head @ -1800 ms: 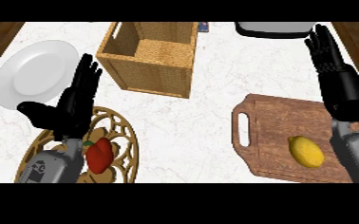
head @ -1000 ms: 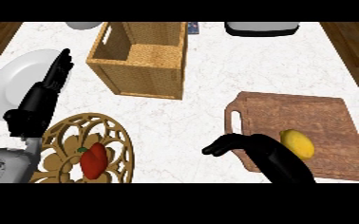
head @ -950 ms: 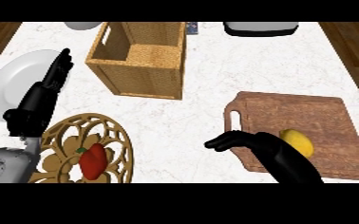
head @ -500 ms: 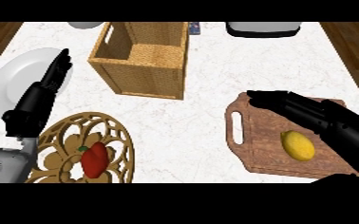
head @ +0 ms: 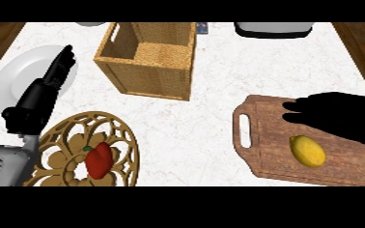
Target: Pick the lemon from the cutting board and place it in the basket
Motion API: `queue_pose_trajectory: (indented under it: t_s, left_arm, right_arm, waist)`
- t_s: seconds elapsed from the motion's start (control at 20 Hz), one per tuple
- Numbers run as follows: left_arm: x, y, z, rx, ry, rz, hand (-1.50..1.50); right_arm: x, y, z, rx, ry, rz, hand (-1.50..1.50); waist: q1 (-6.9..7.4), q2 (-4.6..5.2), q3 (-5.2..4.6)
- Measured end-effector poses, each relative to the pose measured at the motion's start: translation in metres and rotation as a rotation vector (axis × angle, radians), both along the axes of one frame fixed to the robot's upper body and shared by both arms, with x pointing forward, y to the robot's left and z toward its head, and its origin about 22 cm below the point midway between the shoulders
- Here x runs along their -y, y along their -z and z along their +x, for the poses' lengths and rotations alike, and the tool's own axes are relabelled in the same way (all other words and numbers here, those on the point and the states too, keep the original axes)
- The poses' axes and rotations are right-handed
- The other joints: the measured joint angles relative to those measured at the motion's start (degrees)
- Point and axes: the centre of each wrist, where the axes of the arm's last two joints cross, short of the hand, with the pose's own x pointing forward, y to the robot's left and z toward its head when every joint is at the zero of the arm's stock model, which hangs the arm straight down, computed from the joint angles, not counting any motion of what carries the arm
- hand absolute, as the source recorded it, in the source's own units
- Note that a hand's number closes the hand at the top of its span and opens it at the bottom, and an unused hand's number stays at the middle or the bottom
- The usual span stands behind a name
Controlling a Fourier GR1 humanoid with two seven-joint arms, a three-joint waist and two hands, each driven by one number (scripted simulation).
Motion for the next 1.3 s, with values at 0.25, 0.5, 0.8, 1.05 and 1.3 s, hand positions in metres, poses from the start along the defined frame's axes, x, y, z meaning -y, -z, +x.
queue_pose_trajectory:
  t_s: [0.25, 0.5, 0.8, 1.05, 1.3]
  left_arm:
    - [0.003, 0.001, 0.001, 0.0, 0.011, -0.004, 0.0]
    - [0.007, 0.0, -0.001, 0.006, 0.005, 0.005, 0.0]
    - [-0.001, 0.003, 0.001, 0.005, -0.001, 0.003, 0.0]
    - [-0.005, 0.004, 0.003, 0.007, 0.002, 0.002, 0.0]
    - [-0.006, 0.006, 0.0, 0.007, 0.003, 0.0, 0.0]
  right_arm:
    - [0.0, -0.004, 0.015, -0.058, -0.003, -0.12, -1.5]
    - [-0.002, 0.01, 0.031, -0.085, 0.003, -0.156, -1.5]
    - [-0.001, 0.032, 0.041, -0.095, -0.015, -0.194, -1.5]
    - [-0.007, 0.066, 0.043, -0.119, -0.019, -0.284, -1.5]
    - [0.001, 0.092, 0.051, -0.136, -0.018, -0.341, -1.5]
  waist:
    - [0.4, 0.11, 0.11]
    - [0.19, 0.07, 0.19]
    - [-0.1, 0.07, 0.25]
    - [-0.12, 0.11, 0.27]
    - [-0.09, 0.11, 0.29]
